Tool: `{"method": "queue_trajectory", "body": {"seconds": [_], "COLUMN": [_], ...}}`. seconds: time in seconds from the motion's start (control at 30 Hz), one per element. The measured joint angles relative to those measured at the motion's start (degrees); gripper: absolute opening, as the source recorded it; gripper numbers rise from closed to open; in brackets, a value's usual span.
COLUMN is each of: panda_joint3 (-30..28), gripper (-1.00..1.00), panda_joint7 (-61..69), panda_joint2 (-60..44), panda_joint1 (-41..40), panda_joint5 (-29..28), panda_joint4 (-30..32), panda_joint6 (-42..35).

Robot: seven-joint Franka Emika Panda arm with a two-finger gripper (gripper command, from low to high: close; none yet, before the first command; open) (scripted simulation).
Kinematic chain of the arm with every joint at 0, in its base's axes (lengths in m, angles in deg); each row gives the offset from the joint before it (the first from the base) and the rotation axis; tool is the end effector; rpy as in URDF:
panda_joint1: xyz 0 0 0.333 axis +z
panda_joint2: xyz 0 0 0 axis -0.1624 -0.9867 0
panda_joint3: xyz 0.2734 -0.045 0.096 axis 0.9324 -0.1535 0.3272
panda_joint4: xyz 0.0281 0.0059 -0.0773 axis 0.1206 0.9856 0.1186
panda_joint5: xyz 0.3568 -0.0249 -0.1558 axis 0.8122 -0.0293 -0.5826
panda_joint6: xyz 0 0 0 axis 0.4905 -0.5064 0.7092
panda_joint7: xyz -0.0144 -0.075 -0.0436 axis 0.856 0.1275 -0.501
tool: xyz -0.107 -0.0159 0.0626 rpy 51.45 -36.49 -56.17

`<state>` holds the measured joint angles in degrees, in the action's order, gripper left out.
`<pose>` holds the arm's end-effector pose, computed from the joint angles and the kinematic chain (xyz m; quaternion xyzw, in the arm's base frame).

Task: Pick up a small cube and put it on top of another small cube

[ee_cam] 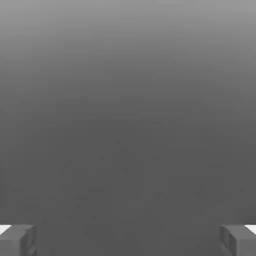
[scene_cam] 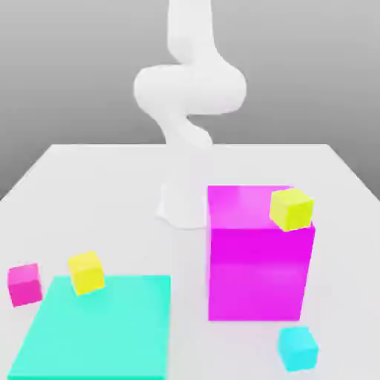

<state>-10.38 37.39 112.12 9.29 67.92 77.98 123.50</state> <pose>0.4010 -0.0290 0.6429 -0.8665 0.3476 -0.3358 0.1249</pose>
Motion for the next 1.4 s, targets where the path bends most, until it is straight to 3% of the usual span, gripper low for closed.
{"method": "queue_trajectory", "body": {"seconds": [0.4, 0.7, 0.9, 1.07, 1.1, 1.3, 1.4], "panda_joint3": [-17.5, -28.0, -26.4, -16.7, -15.1, -14.3, -18.2], "gripper": [0.0, 0.0, 0.0, 0.0, -1.0, -1.0, -1.0], "panda_joint7": [26.9, 53.4, 72.8, 82.4, 83.6, 84.2, 81.1], "panda_joint2": [-21.7, -39.3, -51.7, -62.1, -63.5, -64.2, -60.5], "panda_joint1": [-1.1, -5.1, -13.8, -22.1, -23.4, -24.1, -21.1], "panda_joint5": [-1.3, 6.9, 15.7, 26.4, 27.9, 28.6, 24.5], "panda_joint4": [6.6, 11.4, 14.2, 12.2, 11.9, 11.7, 12.7], "panda_joint6": [10.5, 18.2, 23.0, 29.8, 30.8, 31.2, 28.6]}}
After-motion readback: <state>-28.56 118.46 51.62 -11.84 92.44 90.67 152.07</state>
